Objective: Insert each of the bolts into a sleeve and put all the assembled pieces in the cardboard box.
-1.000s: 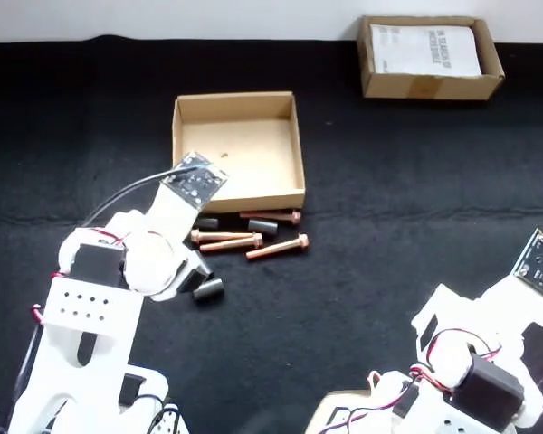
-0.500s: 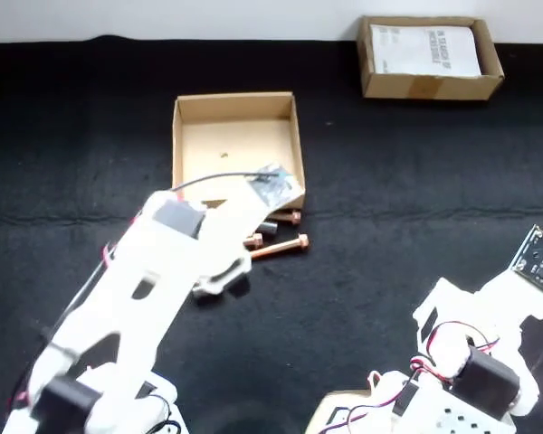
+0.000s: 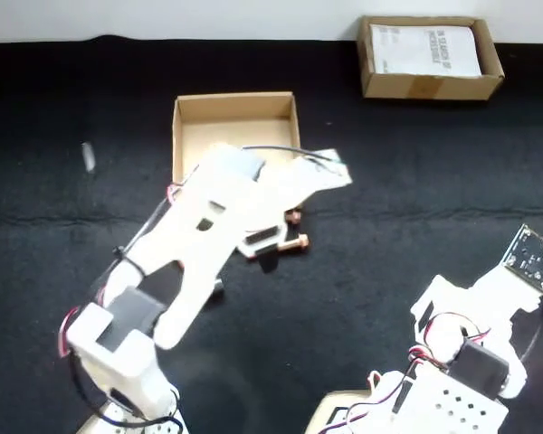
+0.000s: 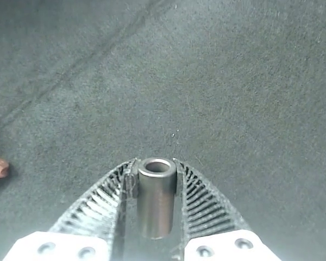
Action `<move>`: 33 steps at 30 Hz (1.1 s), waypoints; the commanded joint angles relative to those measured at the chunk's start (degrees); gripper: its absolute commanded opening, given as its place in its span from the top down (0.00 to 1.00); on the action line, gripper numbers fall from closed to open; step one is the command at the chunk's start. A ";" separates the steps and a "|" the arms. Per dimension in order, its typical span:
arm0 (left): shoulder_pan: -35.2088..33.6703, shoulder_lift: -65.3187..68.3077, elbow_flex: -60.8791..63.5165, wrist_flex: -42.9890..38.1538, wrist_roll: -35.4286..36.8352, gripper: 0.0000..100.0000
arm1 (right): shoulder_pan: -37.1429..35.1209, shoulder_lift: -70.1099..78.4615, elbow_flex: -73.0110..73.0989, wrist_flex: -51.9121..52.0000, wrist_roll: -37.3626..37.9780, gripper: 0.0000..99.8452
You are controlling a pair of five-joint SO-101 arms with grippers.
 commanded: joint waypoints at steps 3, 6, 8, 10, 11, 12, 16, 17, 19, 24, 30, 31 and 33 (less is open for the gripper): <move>3.56 6.64 -10.68 0.18 -0.44 0.73 | 0.57 -0.75 2.86 -3.82 0.70 0.99; 4.00 11.74 -15.43 0.35 -0.44 0.73 | 0.57 -0.66 3.21 -4.97 0.70 0.99; 4.00 15.08 -18.59 0.44 -0.53 0.73 | 0.48 -0.57 3.21 -5.49 0.70 0.99; 4.00 17.89 -21.32 0.44 -0.53 0.73 | 0.31 -0.48 3.21 -6.11 0.70 0.99; 4.00 19.12 -22.64 0.44 -0.53 0.73 | 0.31 -0.48 3.21 -6.20 0.70 0.99; 4.00 20.44 -23.87 0.44 -0.53 0.73 | 0.31 -0.48 3.21 -6.29 0.70 0.99; 4.00 25.36 -28.44 0.44 -0.62 0.73 | 0.48 -0.48 3.21 -6.29 0.70 0.99; 3.91 26.51 -29.41 0.44 -0.62 0.73 | 0.48 -0.48 3.21 -6.29 0.79 0.99; 3.65 28.62 -31.43 0.44 -0.62 0.73 | 0.48 -0.48 3.21 -6.29 0.79 0.99; 2.86 32.75 -33.45 0.44 -0.62 0.73 | 0.48 -0.66 3.21 -7.69 0.79 0.99; 1.19 35.38 -33.45 0.44 -2.99 0.88 | 0.48 -0.75 3.21 -7.78 0.79 0.99; 0.75 35.47 -33.45 0.44 -2.90 0.93 | 0.48 -0.66 3.21 -7.78 0.79 0.99; 0.57 35.30 -33.45 0.53 -2.90 0.99 | 0.48 -0.57 3.21 -7.78 0.79 0.99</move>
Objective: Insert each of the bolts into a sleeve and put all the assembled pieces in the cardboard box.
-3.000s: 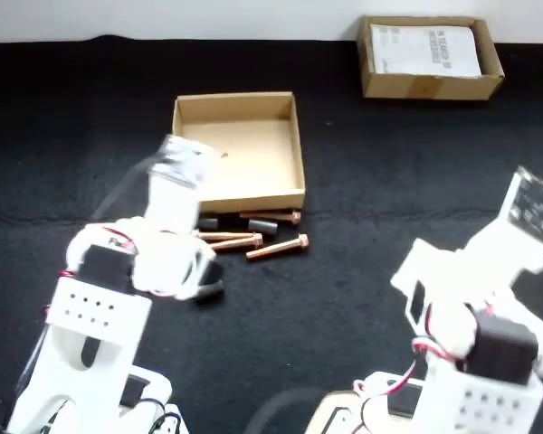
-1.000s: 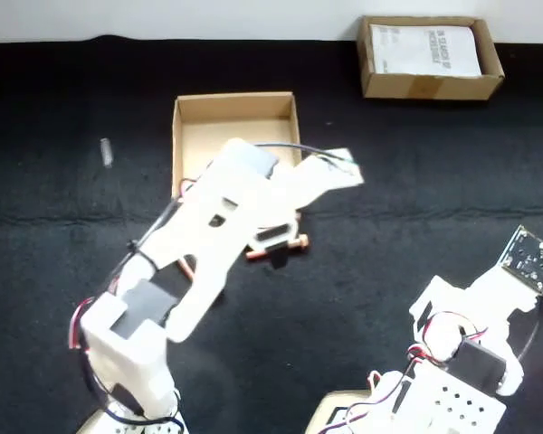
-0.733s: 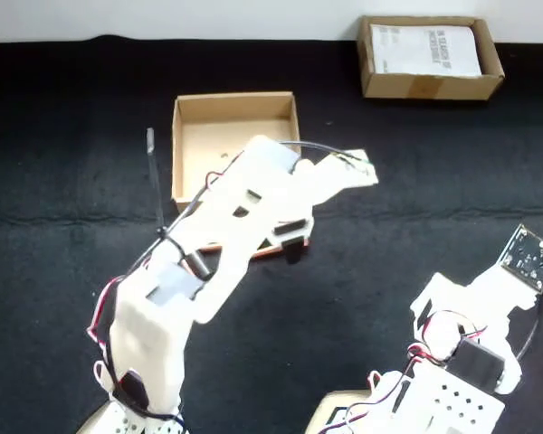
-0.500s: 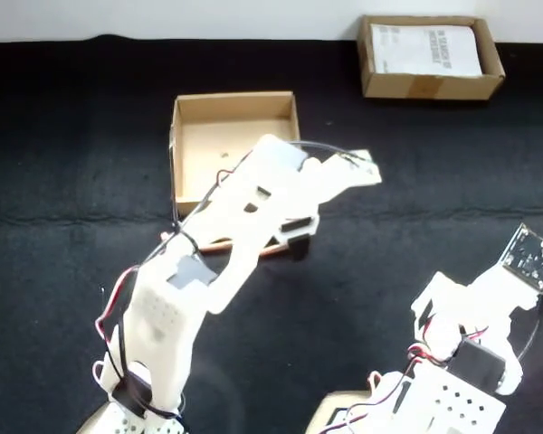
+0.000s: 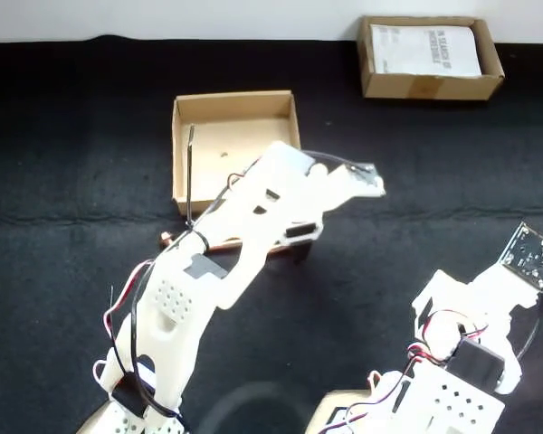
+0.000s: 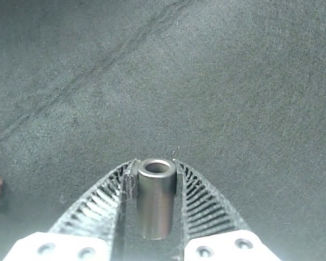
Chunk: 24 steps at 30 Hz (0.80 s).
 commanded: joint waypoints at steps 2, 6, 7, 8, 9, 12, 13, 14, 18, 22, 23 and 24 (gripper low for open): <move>-2.77 0.04 -1.19 1.23 -0.79 0.97 | 0.48 -0.48 -0.31 -1.19 0.53 0.99; -2.33 -0.04 -6.02 8.18 -0.70 0.97 | 0.48 -0.48 -0.40 -1.19 0.53 0.99; -1.80 -0.04 -8.48 10.81 -0.70 0.97 | 0.48 -0.48 -0.40 -1.19 0.53 0.99; -1.19 -0.04 -11.30 13.27 -0.70 0.97 | 0.48 -0.48 -0.40 -1.19 0.53 0.99; -0.66 -0.04 -14.37 15.82 -0.70 0.97 | 0.48 -0.48 -0.40 -1.19 0.53 0.99; 0.13 -0.13 -24.22 20.75 -0.53 0.97 | 0.13 -0.48 -0.31 -0.84 0.53 0.99; -0.04 -0.40 -27.30 20.75 0.00 0.97 | 0.13 -0.48 -0.31 -0.75 0.53 0.99; -0.31 -1.19 -29.76 20.75 1.58 0.97 | 0.04 -0.48 -0.31 -0.66 0.53 0.99; -0.48 -6.29 -37.05 20.57 9.93 0.97 | -2.86 -0.40 0.31 -0.31 0.53 0.99; -0.13 -8.75 -42.51 20.57 16.35 0.99 | -8.57 -0.66 2.42 0.13 0.53 0.99; -0.13 -8.92 -44.18 20.57 17.23 0.99 | -10.07 -0.75 2.86 -0.13 0.53 0.99; -0.31 -9.01 -46.02 20.57 18.02 0.99 | -11.56 -0.75 3.30 -0.31 0.53 0.99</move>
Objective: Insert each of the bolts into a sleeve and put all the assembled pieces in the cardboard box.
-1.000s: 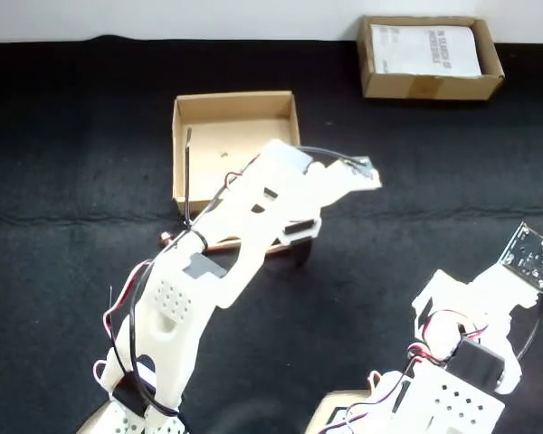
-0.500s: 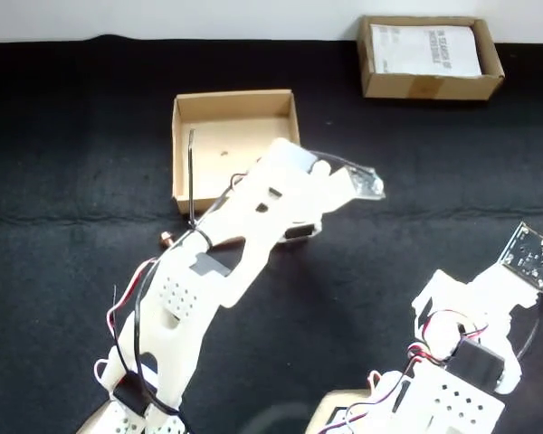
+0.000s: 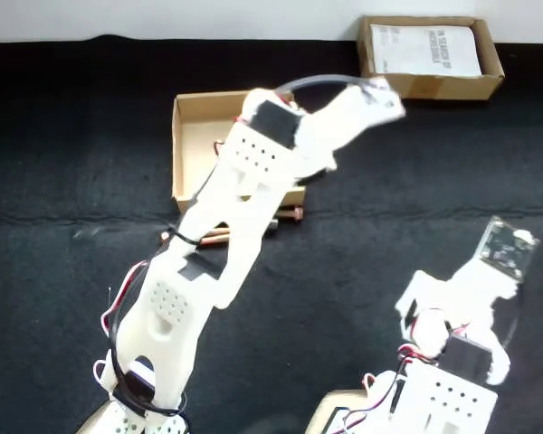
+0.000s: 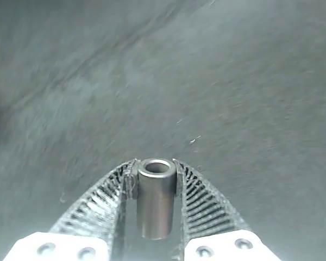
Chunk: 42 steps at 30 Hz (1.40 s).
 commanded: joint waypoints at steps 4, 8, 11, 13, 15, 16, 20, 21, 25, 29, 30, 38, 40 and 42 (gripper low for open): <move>-2.33 -4.18 -16.40 0.09 10.11 0.99 | -12.26 -0.57 0.40 -1.36 0.53 0.99; -5.49 -4.26 -24.66 0.18 24.88 0.99 | -18.77 -0.57 0.40 -7.69 0.35 0.99; -8.40 -5.58 -24.04 0.53 35.16 0.99 | -21.41 -0.57 0.40 -13.05 0.35 0.99; -10.77 -6.64 -23.96 0.53 39.21 0.99 | -22.64 -0.57 0.40 -15.69 0.35 0.99; -12.70 -7.16 -23.96 0.53 41.76 0.99 | -23.69 -0.57 0.40 -17.98 0.26 0.99; -13.23 -7.25 -23.96 0.53 42.46 0.99 | -24.13 -0.57 0.48 -19.03 0.18 0.99; -14.02 -7.52 -23.96 0.62 44.31 0.99 | -25.54 -0.57 0.48 -23.69 0.00 0.99; -13.76 -7.69 -23.96 0.62 44.48 0.99 | -25.89 -0.48 0.48 -24.92 0.00 0.99; -11.91 -11.47 -20.62 0.62 44.66 0.99 | -27.30 -0.48 0.57 -30.02 0.00 0.99; -8.57 -19.12 -5.93 0.62 44.66 0.99 | -27.74 -0.84 4.44 -38.20 0.00 0.99; -7.78 -21.67 -1.19 0.62 44.66 0.99 | -27.91 -0.92 5.67 -39.87 0.00 0.99; -5.93 -38.02 28.26 0.18 44.57 0.99 | -28.09 -0.92 13.14 -52.35 0.00 0.99; -6.02 -40.75 31.69 0.18 44.57 0.99 | -28.62 -0.92 16.22 -57.71 0.09 0.99; -6.02 -42.77 33.98 0.18 44.57 0.99 | -29.58 -0.92 19.56 -62.90 0.35 0.99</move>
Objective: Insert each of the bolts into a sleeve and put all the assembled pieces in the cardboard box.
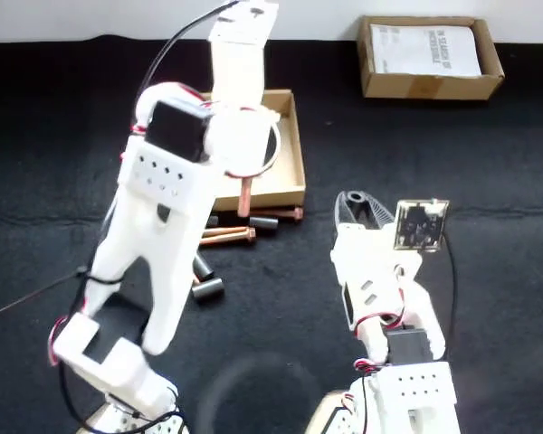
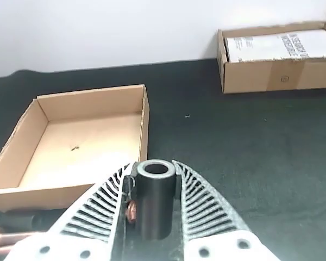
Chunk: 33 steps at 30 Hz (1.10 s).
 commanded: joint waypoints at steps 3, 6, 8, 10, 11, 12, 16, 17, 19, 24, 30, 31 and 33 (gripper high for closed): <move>0.57 -7.52 3.91 -0.26 0.35 0.99 | -2.77 -0.92 7.43 -14.46 0.35 0.99; 0.75 -8.31 4.09 -0.26 0.35 0.99 | -4.26 -0.92 11.91 -19.56 0.35 0.99; 0.66 -8.48 4.26 -0.09 0.35 0.99 | -5.14 -0.92 14.55 -21.67 0.35 0.99; 0.40 -8.92 5.85 -0.09 0.35 0.99 | -6.02 -0.92 17.01 -23.52 0.35 0.99; 0.40 -9.19 6.90 0.00 0.35 0.99 | -6.29 -0.92 18.07 -24.57 0.44 0.99; 0.40 -9.98 8.48 0.00 0.35 0.99 | -6.46 -0.92 18.86 -25.45 0.44 0.99; 3.21 -14.73 15.08 -0.35 -0.26 0.99 | -6.46 -0.92 20.09 -26.33 0.44 0.99; 4.44 -15.96 16.31 -1.14 -1.14 0.99 | -6.46 -0.92 20.09 -26.24 0.44 0.99; 7.08 -18.33 19.12 -5.10 -4.22 0.99 | -6.46 -0.92 20.09 -26.15 0.44 0.99; 10.77 -25.45 30.29 -25.05 -9.41 0.99 | -6.46 -0.92 20.09 -26.24 0.44 0.99; 13.32 -34.15 54.29 -57.14 -16.09 0.99 | -6.46 -0.92 20.09 -26.24 0.44 0.99; 13.76 -35.65 58.86 -62.15 -17.49 0.99 | -6.46 -0.92 20.09 -26.24 0.44 0.99; 14.99 -38.20 67.30 -71.91 -19.87 0.99 | -6.46 -0.92 20.09 -26.24 0.44 0.99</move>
